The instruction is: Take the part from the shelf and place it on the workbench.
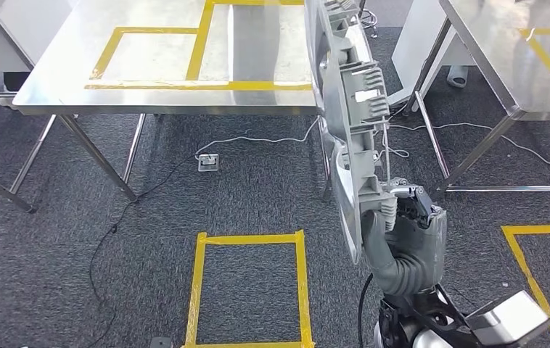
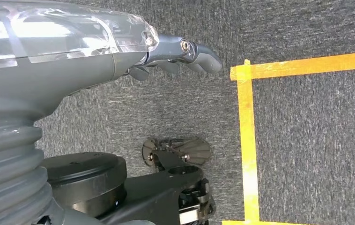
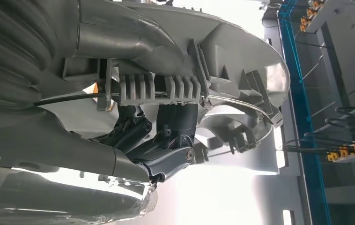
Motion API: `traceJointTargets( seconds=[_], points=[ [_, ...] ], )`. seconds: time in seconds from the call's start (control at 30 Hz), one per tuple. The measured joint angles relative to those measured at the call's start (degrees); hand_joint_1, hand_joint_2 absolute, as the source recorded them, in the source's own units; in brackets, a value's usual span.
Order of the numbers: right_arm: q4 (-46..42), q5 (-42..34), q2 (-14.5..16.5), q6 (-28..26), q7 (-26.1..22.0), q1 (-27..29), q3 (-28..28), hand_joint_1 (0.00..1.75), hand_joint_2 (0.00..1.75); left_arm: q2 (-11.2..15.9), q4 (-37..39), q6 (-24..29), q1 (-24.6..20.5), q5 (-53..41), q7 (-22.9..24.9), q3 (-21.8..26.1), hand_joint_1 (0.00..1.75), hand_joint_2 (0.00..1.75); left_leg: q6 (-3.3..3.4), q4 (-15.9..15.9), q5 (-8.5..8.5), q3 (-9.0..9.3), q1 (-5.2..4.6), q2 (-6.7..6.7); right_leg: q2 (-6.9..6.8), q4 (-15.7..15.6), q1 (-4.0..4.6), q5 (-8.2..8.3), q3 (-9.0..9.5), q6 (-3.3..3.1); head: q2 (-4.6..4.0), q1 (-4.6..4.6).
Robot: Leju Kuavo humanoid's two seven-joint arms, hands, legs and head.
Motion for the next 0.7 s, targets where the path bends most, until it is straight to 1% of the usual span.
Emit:
traceJointTargets(
  seconds=[0.2,0.5,0.63,0.7],
  points=[
    [1.35,-0.52,0.61,0.52,-0.87,0.39,0.02,1.75,1.75,0.15,0.01,0.25,0.0,0.93,0.66,0.7,0.0,1.75,-0.12,-0.02,-0.08,-0.03,0.01,0.0,0.01,-0.02,0.02,-0.08,0.01,-0.12,0.0,0.08],
    [2.38,0.25,0.93,1.25,-1.62,0.82,0.0,1.75,1.75,0.33,0.01,-0.02,0.01,1.04,4.44,1.17,0.0,1.75,-0.15,-0.02,-0.12,-0.07,-0.06,0.0,0.05,-0.24,-0.03,-0.08,0.11,-0.12,0.0,0.18],
    [2.38,0.31,0.93,1.34,-1.6,0.79,0.0,1.75,1.75,0.33,0.01,-0.04,0.0,0.97,4.72,1.17,0.0,1.75,-0.14,-0.02,-0.12,-0.07,-0.07,0.0,0.06,-0.32,-0.04,-0.06,0.15,-0.09,0.0,0.18],
    [2.37,0.96,0.93,1.38,-1.15,0.72,0.0,1.75,1.75,0.28,0.01,-0.11,0.01,0.81,4.11,1.17,0.0,1.75,-0.14,-0.02,-0.12,-0.07,-0.07,0.0,0.06,-0.34,-0.04,-0.06,0.16,-0.08,0.0,0.17]
  ],
)
